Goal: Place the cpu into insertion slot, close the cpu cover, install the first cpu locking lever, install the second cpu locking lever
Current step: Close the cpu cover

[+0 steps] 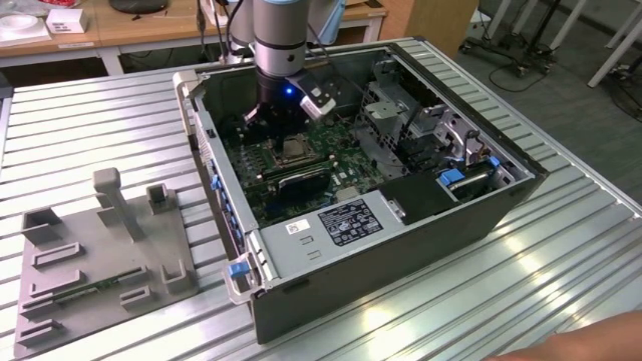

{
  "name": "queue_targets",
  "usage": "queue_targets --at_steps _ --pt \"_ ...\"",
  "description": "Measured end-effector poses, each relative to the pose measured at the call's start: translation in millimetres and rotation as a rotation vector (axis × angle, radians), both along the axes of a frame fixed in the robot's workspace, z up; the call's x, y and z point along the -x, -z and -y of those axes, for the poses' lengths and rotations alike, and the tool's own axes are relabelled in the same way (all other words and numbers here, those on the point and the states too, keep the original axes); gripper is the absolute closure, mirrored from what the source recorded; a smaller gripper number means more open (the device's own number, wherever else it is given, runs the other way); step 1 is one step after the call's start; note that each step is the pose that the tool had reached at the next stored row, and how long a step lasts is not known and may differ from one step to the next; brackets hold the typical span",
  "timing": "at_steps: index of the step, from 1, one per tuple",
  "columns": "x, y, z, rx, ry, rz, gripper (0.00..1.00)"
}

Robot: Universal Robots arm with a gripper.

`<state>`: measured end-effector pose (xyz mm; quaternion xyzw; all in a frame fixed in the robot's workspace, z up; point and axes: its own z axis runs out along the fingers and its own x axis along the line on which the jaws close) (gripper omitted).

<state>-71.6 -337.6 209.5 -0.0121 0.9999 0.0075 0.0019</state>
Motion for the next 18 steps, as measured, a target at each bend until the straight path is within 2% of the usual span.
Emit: queue_targets --at_steps 8,11,18 --pt "0.0 -20.6 0.0 -0.0001 0.000 0.0000 0.89" --pt "0.0 -26.3 0.0 0.0001 0.000 -0.0001 0.89" --pt "-2.5 -26.7 -0.1 0.0001 0.000 -0.0001 0.89"
